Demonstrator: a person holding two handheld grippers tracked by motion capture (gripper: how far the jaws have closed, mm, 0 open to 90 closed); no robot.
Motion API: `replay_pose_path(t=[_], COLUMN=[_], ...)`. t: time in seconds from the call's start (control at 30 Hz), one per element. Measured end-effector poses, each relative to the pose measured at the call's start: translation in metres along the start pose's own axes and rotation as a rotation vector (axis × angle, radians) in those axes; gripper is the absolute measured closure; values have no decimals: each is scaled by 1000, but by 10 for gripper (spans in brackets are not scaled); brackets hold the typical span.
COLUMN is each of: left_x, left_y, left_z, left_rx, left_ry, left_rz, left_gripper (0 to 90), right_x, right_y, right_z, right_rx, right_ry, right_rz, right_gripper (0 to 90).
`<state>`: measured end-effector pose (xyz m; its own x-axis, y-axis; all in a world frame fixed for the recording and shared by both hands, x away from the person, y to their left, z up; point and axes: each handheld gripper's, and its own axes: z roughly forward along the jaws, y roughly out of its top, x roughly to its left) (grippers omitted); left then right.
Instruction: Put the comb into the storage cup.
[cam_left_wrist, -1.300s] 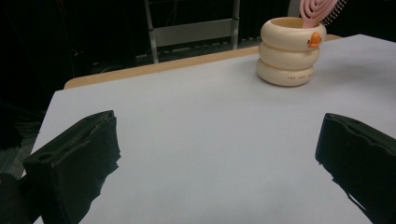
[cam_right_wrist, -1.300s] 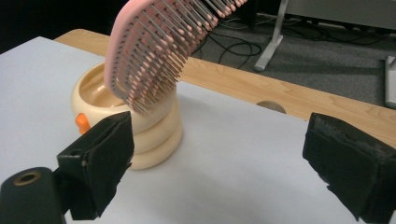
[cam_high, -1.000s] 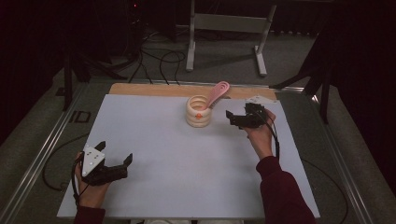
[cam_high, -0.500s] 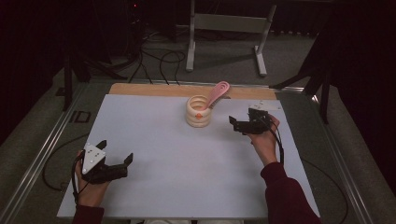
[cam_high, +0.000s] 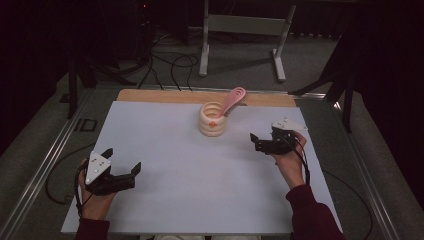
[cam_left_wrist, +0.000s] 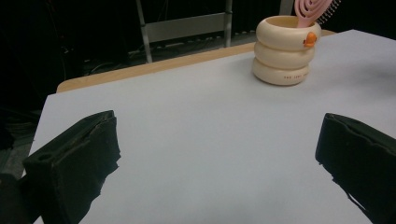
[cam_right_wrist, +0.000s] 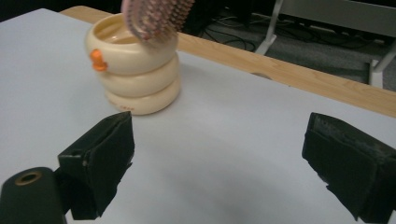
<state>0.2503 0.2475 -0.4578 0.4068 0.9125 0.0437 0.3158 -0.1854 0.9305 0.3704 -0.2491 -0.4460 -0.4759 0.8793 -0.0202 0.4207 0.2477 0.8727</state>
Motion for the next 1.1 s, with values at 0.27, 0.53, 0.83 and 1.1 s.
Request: replay_pose_path(t=[0.27, 0.53, 0.83, 1.1], left_x=[3, 6, 9, 8], left_y=[3, 4, 0, -1], left_z=[0, 0, -1, 0], left_rx=[2, 2, 0, -5], left_ry=[-6, -12, -26, -32], left_rz=[5, 4, 5, 13], left_gripper=[2, 2, 2, 2], right_x=[11, 18, 18, 19], right_y=[-14, -30, -48, -65], right_z=[-15, -30, -48, -65], right_rx=[-18, -42, -78, -143], right_ry=[11, 31, 48, 37], right_rz=[-45, -48, -19, -8], right_gripper=[92, 92, 92, 92])
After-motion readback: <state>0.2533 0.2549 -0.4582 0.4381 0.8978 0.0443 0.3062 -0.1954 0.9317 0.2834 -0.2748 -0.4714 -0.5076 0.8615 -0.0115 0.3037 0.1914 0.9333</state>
